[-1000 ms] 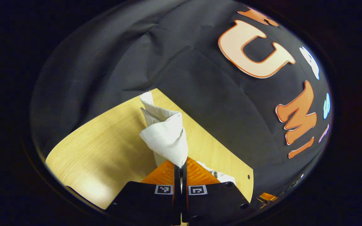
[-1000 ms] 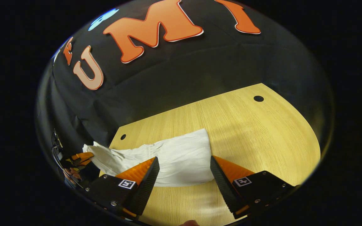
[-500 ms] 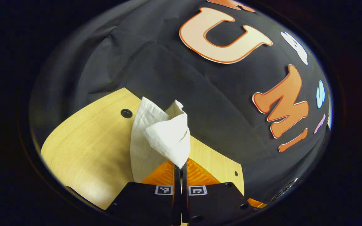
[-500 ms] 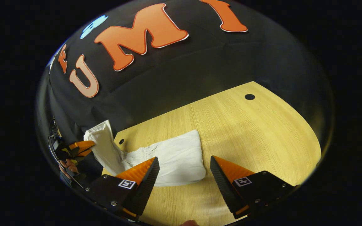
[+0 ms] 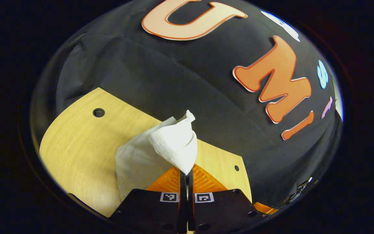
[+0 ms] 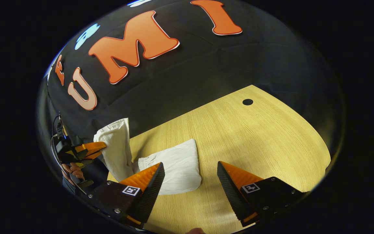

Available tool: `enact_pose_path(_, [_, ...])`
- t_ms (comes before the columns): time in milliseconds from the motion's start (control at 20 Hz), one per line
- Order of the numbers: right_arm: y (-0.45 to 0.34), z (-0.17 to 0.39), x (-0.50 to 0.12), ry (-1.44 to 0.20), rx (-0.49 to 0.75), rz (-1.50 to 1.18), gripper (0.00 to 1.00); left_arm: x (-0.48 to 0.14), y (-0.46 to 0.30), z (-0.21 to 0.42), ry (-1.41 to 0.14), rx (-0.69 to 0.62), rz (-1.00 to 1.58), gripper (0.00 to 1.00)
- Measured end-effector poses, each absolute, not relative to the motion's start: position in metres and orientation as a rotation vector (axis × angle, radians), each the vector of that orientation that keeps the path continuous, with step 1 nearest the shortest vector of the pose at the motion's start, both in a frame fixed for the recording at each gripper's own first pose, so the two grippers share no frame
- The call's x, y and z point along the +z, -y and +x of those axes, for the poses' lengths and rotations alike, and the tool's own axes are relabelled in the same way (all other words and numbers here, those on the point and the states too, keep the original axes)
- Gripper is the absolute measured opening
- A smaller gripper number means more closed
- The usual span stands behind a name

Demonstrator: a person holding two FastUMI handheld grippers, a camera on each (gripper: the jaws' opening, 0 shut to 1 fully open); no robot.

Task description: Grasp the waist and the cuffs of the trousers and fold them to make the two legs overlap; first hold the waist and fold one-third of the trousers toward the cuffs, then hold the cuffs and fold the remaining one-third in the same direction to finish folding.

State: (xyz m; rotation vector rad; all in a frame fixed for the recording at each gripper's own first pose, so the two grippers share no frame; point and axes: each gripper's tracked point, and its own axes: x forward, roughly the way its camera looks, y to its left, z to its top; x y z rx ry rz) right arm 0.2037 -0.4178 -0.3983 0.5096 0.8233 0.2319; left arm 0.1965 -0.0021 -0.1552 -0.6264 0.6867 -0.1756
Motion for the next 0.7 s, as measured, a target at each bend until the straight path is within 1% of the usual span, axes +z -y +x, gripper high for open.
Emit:
enact_pose_path(250, [0.437,0.203,-0.398,-0.813,0.213,0.509,0.98,-0.156,0.076,0.201,-0.719,-0.261,-0.604,0.03])
enact_pose_path(300, [0.441,0.202,-0.398,-0.813,0.208,0.510,0.98,-0.159,0.089,0.202,-0.726,-0.279,-0.601,0.04])
enact_pose_path(350, [0.447,0.201,-0.399,-0.813,0.201,0.511,0.98,-0.161,0.104,0.201,-0.738,-0.294,-0.594,0.02])
enact_pose_path(450, [0.456,0.198,-0.400,-0.815,0.191,0.511,0.97,-0.165,0.132,0.196,-0.765,-0.321,-0.583,0.04])
enact_pose_path(600, [0.473,0.197,-0.404,-0.815,0.179,0.518,0.97,-0.180,0.167,0.189,-0.798,-0.354,-0.545,0.04])
enact_pose_path(700, [0.482,0.198,-0.406,-0.814,0.175,0.517,0.98,-0.198,0.188,0.177,-0.844,-0.381,-0.475,0.04])
